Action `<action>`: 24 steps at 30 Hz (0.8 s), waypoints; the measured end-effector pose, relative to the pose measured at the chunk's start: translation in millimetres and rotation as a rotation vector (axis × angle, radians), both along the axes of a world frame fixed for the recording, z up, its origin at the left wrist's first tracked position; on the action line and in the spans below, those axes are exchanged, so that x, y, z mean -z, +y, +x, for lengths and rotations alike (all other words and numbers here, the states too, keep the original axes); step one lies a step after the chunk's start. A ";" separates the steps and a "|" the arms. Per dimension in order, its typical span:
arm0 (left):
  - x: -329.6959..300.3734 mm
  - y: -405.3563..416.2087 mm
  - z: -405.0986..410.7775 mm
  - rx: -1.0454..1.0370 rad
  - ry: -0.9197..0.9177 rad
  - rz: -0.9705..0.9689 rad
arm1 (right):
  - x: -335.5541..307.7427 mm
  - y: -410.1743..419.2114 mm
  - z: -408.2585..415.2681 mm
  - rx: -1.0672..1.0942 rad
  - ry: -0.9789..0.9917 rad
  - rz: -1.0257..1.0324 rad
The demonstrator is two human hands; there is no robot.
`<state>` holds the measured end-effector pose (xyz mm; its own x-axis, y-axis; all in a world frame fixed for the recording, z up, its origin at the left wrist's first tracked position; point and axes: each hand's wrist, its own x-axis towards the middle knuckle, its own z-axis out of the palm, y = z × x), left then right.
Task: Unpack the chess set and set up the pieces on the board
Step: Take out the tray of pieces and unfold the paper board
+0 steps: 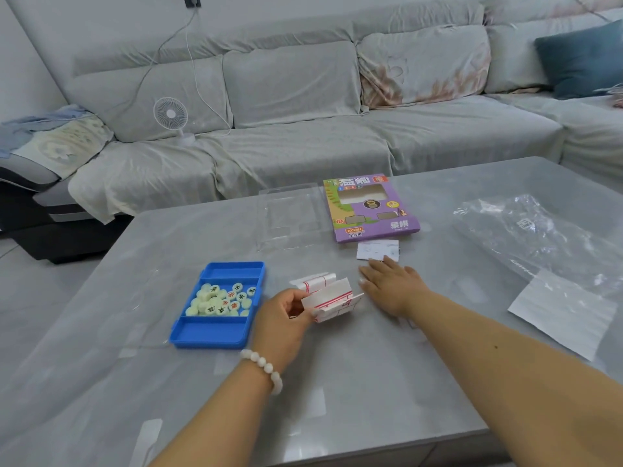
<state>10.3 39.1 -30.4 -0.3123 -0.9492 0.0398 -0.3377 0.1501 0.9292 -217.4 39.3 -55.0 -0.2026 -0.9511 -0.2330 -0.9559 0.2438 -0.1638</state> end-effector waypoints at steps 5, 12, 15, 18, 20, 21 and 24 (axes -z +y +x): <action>3.1 -2.7 -2.7 0.025 -0.063 -0.043 | -3.7 -9.7 -21.3 0.023 0.003 0.006; 0.5 -4.1 -9.0 0.018 -0.052 -0.025 | -18.9 -6.0 -25.4 0.049 -0.023 -0.060; -1.8 -6.9 -11.7 -0.056 0.077 0.061 | -33.0 9.2 -5.0 0.149 -0.274 -0.363; -9.8 -3.1 -15.9 -0.136 0.156 0.140 | -49.7 29.5 24.9 0.231 -0.822 -0.377; -15.1 0.9 -15.5 -0.169 0.212 0.169 | -50.9 38.3 35.6 0.209 -0.946 -0.349; -18.0 3.0 -14.2 -0.171 0.240 0.176 | -51.1 41.5 38.6 0.204 -0.980 -0.351; -29.3 9.3 -10.1 -0.171 0.263 0.197 | -55.9 47.0 41.9 0.170 -1.052 -0.381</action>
